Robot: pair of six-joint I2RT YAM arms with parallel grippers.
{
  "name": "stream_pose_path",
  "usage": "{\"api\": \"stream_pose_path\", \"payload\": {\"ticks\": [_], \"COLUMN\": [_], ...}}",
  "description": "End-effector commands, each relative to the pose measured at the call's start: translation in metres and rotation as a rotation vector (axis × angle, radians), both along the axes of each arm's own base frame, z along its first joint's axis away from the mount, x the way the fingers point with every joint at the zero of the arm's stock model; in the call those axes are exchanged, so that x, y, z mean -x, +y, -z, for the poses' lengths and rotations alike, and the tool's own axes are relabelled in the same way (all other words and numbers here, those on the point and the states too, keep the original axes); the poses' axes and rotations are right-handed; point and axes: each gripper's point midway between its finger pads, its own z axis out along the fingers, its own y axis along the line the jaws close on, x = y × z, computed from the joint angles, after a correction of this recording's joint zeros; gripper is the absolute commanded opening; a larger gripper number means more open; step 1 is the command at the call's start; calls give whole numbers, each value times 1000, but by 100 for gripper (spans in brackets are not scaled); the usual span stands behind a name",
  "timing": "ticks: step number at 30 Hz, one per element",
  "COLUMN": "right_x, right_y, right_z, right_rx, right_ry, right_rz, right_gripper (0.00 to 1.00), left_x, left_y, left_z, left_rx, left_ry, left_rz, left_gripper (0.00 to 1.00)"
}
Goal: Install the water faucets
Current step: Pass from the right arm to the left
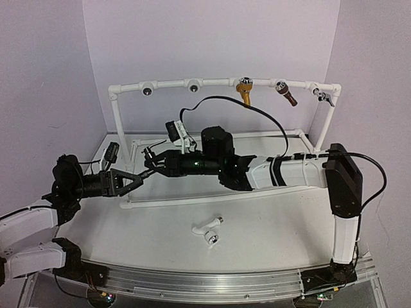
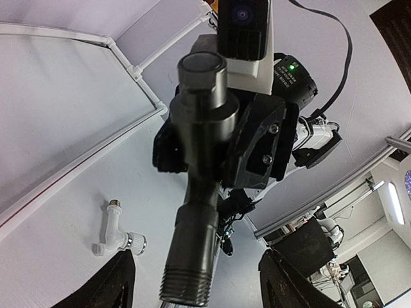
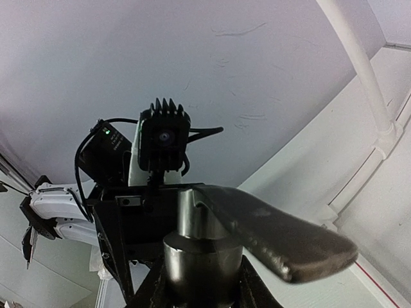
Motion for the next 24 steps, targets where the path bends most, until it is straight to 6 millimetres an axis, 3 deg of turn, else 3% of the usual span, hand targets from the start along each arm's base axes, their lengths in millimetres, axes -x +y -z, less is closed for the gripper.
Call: {"api": "stream_pose_path", "payload": {"ticks": [1,9,11,14,16,18,24], "right_x": [9,5,5,11,15,19,28], "right_y": [7,8,8,2,-4,-13,-33], "right_z": [-41,-42,-42,-39,-35,-32,-28], "right_rx": [-111,-114,-113,-87,-42,-1,47], "right_ry": [-56,-44,-40,-55,-78,-104,-130], "right_rz": [-39,-6,-5,-45,-93,-112,-185], "right_gripper": [0,0,5,52,70,81,82], "left_x": [3,6,7,11,13,17,23], "left_y": [-2,-3,-2,0,2,3,2], "left_z": [-34,-37,-39,-43,-46,-47,-50], "left_rx": [48,56,56,51,44,40,35], "left_ry": [-96,-104,-116,-162,-196,-230,-273], "left_rz": [20,38,37,28,21,24,50], "left_gripper": [62,26,15,1,0,0,0]}}
